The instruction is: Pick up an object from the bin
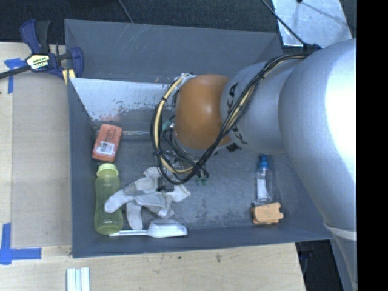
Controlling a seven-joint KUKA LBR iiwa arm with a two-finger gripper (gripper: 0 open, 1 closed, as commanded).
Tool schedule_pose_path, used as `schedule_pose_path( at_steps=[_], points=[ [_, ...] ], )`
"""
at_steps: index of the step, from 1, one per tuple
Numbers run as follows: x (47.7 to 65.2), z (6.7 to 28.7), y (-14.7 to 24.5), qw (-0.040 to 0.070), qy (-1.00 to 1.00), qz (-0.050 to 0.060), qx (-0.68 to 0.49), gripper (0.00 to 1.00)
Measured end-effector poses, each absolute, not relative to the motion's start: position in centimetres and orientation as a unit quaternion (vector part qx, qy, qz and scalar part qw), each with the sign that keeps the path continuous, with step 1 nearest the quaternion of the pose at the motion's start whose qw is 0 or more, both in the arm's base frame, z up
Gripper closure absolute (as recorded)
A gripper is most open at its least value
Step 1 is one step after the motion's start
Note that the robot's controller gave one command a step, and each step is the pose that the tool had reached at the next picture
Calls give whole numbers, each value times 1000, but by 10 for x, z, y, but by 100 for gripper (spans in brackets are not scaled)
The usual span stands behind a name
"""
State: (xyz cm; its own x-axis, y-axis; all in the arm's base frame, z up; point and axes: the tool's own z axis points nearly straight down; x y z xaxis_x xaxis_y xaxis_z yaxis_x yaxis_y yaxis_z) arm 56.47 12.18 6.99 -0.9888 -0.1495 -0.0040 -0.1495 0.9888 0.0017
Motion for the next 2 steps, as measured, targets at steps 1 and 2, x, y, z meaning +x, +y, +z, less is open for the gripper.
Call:
schedule_pose_path(
  at_steps=[1, 2],
  points=[
    [564, 71, 116, 1, 997, 0, -72, 100],
    [554, 224, 118, 2, 997, 0, -72, 100]
  ],
)
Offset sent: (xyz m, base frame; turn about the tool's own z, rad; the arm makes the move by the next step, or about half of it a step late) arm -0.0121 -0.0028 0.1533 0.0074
